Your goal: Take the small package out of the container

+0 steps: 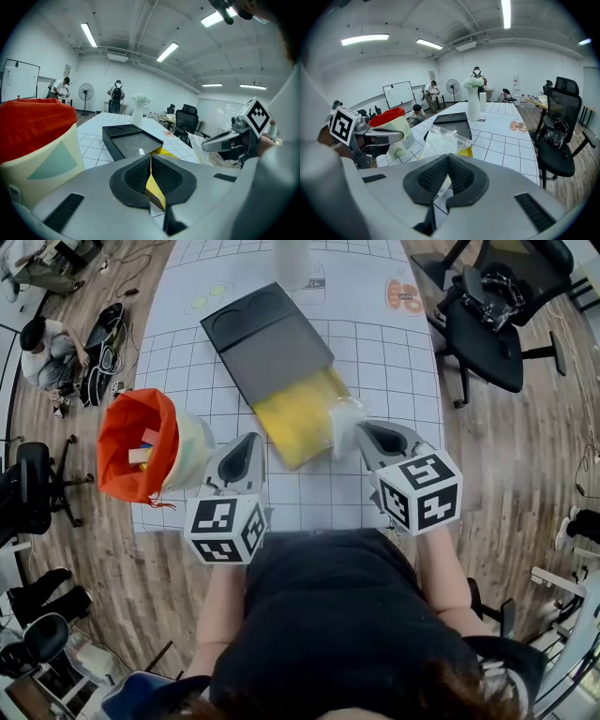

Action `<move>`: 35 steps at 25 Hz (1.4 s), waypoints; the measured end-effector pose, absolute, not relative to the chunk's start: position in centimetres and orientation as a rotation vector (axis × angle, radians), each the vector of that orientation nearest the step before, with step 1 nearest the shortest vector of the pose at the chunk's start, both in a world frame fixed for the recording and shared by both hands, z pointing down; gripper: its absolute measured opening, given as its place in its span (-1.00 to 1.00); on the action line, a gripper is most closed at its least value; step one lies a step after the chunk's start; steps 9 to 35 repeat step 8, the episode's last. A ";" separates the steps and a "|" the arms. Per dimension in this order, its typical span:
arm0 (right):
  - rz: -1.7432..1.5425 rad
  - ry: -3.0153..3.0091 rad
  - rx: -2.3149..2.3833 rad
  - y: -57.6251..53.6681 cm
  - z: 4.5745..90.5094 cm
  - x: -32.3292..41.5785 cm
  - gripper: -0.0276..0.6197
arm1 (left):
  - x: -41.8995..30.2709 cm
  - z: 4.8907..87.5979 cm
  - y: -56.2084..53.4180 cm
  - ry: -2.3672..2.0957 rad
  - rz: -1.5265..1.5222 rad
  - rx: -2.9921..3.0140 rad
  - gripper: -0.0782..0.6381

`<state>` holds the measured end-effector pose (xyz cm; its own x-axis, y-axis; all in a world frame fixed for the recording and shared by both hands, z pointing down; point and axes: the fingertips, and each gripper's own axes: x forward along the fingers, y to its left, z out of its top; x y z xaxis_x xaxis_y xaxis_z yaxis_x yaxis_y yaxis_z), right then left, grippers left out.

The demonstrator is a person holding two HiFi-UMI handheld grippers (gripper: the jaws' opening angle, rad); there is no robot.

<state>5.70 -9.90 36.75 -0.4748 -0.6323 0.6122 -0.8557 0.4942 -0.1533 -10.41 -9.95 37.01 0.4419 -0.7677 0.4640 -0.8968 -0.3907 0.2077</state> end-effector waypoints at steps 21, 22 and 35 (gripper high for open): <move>0.614 -2.265 1.215 -10.0 36.7 5.5 -0.87 | -10.6 36.6 -10.3 -1.404 0.420 2.284 -0.70; 0.614 -2.265 1.215 -10.0 36.7 5.5 -0.87 | -10.6 36.6 -10.3 -1.404 0.420 2.284 -0.70; 0.614 -2.265 1.215 -10.0 36.7 5.5 -0.87 | -10.6 36.6 -10.3 -1.404 0.420 2.284 -0.70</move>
